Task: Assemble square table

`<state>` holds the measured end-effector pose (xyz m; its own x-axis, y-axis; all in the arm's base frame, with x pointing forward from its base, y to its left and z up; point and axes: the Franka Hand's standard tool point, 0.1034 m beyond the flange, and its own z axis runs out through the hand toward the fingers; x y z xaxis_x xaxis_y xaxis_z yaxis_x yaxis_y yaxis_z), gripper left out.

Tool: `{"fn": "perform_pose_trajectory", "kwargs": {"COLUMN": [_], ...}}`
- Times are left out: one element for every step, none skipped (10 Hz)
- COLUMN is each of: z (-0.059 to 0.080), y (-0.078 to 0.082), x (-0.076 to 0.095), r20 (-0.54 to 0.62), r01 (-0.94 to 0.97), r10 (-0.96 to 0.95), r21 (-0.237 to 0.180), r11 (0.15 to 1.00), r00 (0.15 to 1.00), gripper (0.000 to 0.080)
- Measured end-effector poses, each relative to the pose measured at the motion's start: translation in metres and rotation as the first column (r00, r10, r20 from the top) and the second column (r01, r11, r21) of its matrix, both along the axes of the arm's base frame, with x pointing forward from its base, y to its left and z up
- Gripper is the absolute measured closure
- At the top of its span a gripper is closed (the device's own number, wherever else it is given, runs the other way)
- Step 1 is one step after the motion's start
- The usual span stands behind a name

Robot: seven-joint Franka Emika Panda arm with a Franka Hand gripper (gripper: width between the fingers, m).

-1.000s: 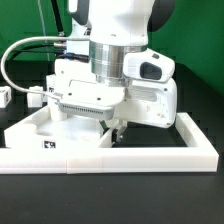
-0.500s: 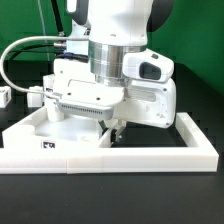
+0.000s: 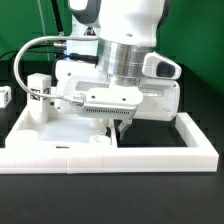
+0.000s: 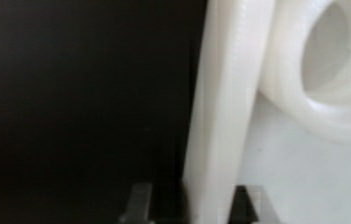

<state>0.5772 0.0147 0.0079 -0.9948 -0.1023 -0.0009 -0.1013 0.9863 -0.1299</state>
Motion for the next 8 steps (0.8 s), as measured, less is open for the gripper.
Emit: {"fn": "perform_pose_trajectory", "kwargs": {"z": [0.0000,0.0000,0.0000,0.0000,0.0000,0.0000,0.0000,0.0000], "y": [-0.0008,-0.0008,-0.0011,-0.0012,-0.0012,-0.0009,-0.0012,-0.0007], "x": [-0.0002,-0.0002,-0.0001,-0.0001,-0.0001,-0.0001,-0.0001,-0.0001], "r20": [0.000,0.002,0.003,0.004,0.004,0.006,0.006,0.007], "r01": [0.003,0.027,0.033,0.038,0.042,0.055,0.056,0.061], "r10": [-0.003,-0.027,-0.033,-0.038,-0.042,-0.055,-0.056,-0.061], "r21": [0.001,0.002,0.002,0.002,0.002,0.002,0.002,0.002], "r11": [1.000,1.000,0.999,0.999,0.999,0.998,0.998,0.998], "r00": [1.000,1.000,0.999,0.999,0.999,0.998,0.998,0.998], "gripper": [0.0735,0.0735,0.0735,0.0735,0.0736,0.0736,0.0736,0.0736]}}
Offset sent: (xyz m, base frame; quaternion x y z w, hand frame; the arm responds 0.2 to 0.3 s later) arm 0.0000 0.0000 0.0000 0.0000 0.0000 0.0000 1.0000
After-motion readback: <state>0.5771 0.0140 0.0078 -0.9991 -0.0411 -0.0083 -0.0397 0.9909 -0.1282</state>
